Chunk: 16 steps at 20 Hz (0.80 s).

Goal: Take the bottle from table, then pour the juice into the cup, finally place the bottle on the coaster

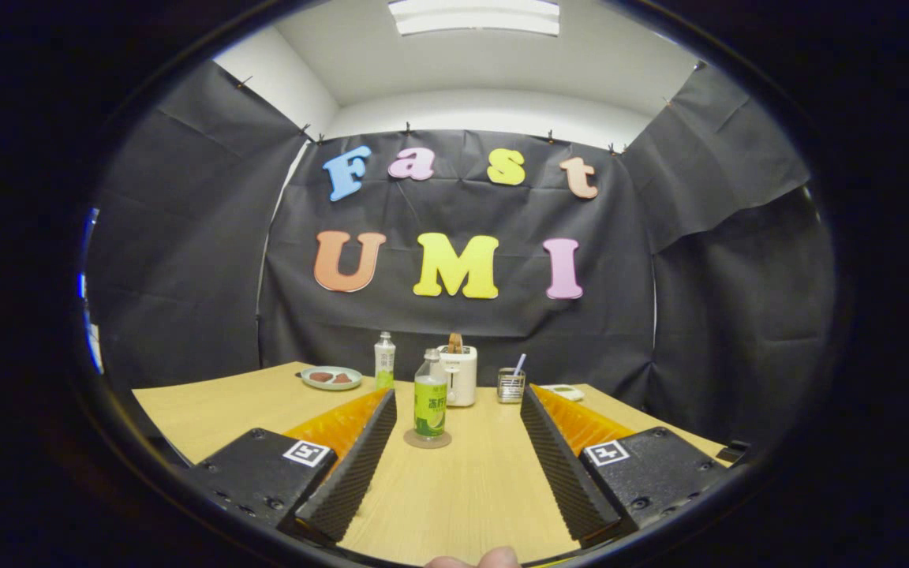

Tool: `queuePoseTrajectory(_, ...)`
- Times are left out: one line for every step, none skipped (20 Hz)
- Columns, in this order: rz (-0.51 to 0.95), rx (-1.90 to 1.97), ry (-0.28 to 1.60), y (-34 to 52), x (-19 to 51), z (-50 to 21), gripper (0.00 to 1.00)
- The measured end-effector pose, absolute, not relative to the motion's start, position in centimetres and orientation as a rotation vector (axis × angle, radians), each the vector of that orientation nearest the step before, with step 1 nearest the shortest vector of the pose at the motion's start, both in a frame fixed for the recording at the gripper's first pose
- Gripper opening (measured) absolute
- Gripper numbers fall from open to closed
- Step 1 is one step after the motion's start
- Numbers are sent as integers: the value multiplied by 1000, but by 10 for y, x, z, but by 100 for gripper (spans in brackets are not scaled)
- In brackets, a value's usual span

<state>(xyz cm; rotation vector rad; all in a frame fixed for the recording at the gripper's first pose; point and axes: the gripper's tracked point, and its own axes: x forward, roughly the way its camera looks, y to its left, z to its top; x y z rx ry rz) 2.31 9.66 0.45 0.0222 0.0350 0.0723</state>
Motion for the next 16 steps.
queuePoseTrajectory(74, 19, 38, 98, 24, 4, 100)
queuePoseTrajectory(75, 16, 40, 99, 24, 3, 100)
queuePoseTrajectory(78, 18, 41, 100, 24, 3, 100)
queuePoseTrajectory(83, 21, 42, 103, 23, 3, 100)
queuePoseTrajectory(86, 20, 43, 105, 23, 2, 100)
queuePoseTrajectory(88, 15, 43, 105, 23, 2, 100)
queuePoseTrajectory(90, 10, 39, 106, 24, 3, 100)
queuePoseTrajectory(89, 6, 32, 106, 24, 5, 100)
queuePoseTrajectory(84, 2, 27, 104, 24, 6, 100)
queuePoseTrajectory(80, -1, 22, 103, 24, 6, 100)
queuePoseTrajectory(77, -2, 18, 103, 24, 7, 100)
queuePoseTrajectory(76, -3, 15, 103, 23, 7, 100)
queuePoseTrajectory(75, -8, 13, 104, 24, 8, 100)
queuePoseTrajectory(76, -13, 10, 104, 22, 7, 100)
queuePoseTrajectory(76, -17, 5, 105, 22, 8, 100)
queuePoseTrajectory(76, -20, 1, 105, 21, 9, 100)
